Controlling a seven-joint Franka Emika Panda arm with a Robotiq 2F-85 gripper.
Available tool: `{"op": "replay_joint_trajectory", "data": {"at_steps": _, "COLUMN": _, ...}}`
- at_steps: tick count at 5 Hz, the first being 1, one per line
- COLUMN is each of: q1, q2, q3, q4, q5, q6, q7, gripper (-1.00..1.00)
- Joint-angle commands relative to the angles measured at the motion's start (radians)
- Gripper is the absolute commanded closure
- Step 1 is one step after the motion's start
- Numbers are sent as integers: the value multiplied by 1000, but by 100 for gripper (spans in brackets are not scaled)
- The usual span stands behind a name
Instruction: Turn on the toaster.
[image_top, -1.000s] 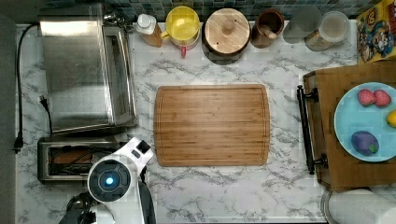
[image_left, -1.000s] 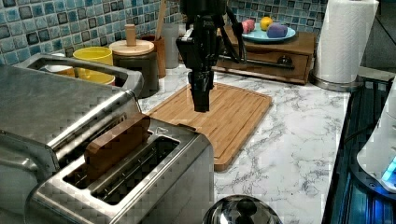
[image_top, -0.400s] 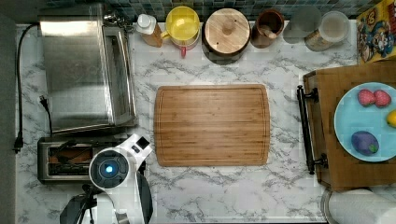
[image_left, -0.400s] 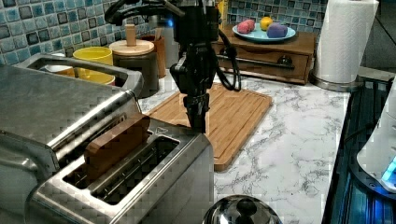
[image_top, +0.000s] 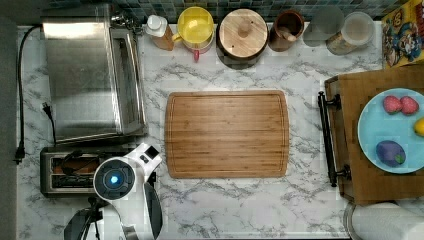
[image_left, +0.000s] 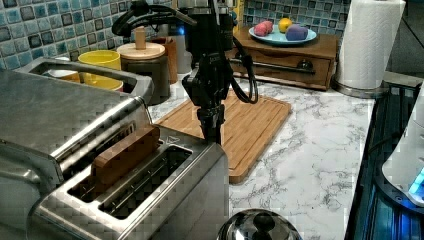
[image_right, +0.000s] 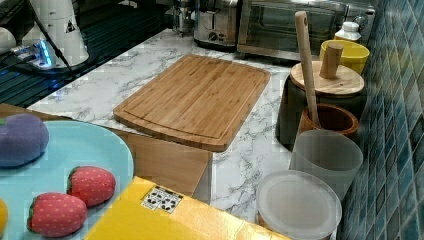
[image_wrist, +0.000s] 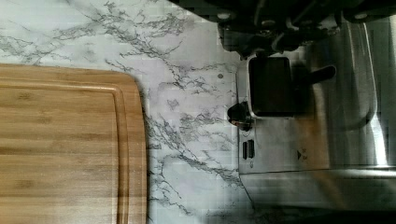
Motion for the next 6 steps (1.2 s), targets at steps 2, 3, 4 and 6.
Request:
{"op": "replay_joint_trajectory", "data": {"at_steps": 2, "q1": -27, "q2": 142, "q3": -1, "q4": 222, "q5": -47, "q6": -4, "q7": 124, "gripper": 100}}
{"op": "replay_joint_trajectory", "data": {"at_steps": 3, "q1": -22, "q2": 201, "q3": 5, "q4": 218, "q5": -97, "q6": -4, "q7": 148, "gripper": 100}}
{"op": "replay_joint_trajectory", "data": {"at_steps": 4, "q1": -11, "q2": 215, "q3": -7, "q4": 156, "q5": -133, "q6": 0, "q7": 147, "gripper": 100}}
{"op": "replay_joint_trajectory", "data": {"at_steps": 6, "q1": -10, "q2": 287, "q3": -35, "q4": 113, "q5": -160, "q6": -34, "q7": 141, "gripper": 100}}
